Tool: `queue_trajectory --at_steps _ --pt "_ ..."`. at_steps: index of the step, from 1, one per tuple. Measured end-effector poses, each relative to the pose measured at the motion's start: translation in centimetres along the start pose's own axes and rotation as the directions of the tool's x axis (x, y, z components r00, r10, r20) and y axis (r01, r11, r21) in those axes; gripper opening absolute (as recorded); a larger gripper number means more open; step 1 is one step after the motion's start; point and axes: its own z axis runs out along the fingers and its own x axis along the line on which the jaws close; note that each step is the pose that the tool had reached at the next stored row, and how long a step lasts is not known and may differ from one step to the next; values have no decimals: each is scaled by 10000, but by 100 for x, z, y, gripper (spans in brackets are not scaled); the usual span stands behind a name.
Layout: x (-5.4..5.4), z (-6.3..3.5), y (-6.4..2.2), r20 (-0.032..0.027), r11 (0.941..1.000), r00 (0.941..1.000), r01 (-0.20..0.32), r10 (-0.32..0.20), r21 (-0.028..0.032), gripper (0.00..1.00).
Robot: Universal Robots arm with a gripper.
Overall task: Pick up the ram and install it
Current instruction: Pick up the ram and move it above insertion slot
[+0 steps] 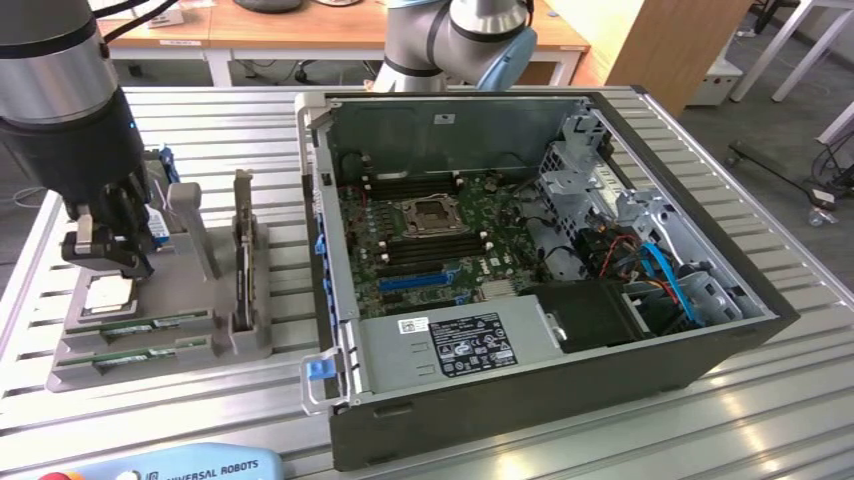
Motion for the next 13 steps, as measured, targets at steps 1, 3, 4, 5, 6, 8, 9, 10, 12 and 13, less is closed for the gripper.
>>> queue_trajectory --at_steps 1,3,4,5,6,8,9,10,12,13 --pt "0 0 0 0 10000 10000 0 0 0 36" --pt "7 2 4 3 10000 10000 -2 2 3 36" --pt "20 2 8 2 10000 10000 -1 1 3 36" --pt "35 1 14 2 10000 10000 0 0 4 36" --pt "51 1 22 2 10000 10000 0 0 6 36" --pt "75 1 36 3 10000 10000 0 0 9 36" --pt "82 1 39 2 10000 10000 1 -1 9 36" --pt "88 1 41 2 10000 10000 0 0 10 36" --pt "95 1 44 2 10000 10000 0 0 10 36" --pt "99 1 45 2 10000 10000 1 -1 10 36"
